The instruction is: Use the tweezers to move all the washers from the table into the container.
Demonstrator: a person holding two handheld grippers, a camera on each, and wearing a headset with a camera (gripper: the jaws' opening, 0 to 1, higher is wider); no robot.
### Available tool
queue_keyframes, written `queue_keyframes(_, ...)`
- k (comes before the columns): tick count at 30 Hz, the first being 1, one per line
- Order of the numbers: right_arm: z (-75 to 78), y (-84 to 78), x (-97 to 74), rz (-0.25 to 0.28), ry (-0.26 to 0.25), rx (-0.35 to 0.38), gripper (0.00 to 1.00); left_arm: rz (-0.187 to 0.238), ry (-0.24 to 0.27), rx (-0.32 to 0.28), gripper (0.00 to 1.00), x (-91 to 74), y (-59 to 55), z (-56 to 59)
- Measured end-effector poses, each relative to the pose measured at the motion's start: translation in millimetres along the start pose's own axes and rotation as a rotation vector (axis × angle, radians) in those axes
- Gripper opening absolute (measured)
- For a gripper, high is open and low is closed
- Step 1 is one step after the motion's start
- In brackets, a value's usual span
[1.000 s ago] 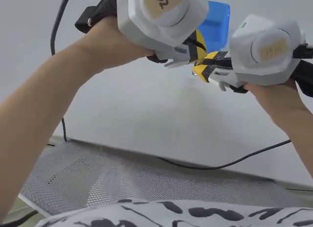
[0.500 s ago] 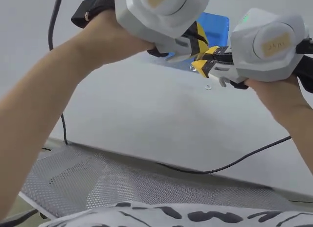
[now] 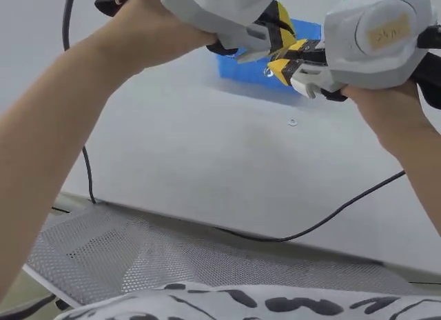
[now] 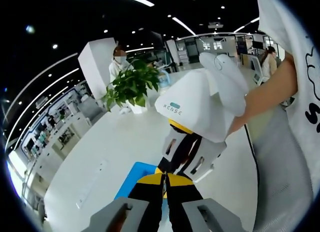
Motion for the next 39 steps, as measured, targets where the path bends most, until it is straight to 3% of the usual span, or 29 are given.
queue_keyframes(7, 13.2, 4.3, 15.4, 0.008, -0.014, -0.014, 0.05, 0.006, 0.030, 0.016, 0.00, 2.8, 4.3, -5.9)
queue_keyframes(14, 22.3, -0.1, 23.6, -0.001, -0.009, -0.006, 0.05, 0.025, 0.040, -0.017, 0.00, 11.4, -3.4, -16.8)
queue_keyframes(20, 25.2, -7.4, 39.0, -0.019, -0.003, -0.007, 0.04, 0.016, 0.055, -0.027, 0.00, 19.8, -11.2, -26.0)
queue_keyframes(27, 28.8, -12.6, 45.3, -0.031, 0.013, 0.009, 0.03, 0.011, 0.055, -0.054, 0.00, 32.1, -21.7, -40.4)
queue_keyframes(39, 27.6, -21.0, 55.1, -0.053, 0.030, 0.006, 0.04, 0.011, 0.033, -0.079, 0.00, 38.2, -31.5, -41.2)
Point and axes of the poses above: the centre of the closed fingertips' face, and the gripper's own axes: x roughly forward along the fingers, z roughly to its right, y roughly out of its top, the point moved 5 cm from there along -x, roughly backward along the fingers, and after that the axes turned 8 degrees about -y, right-handed, at the moved point
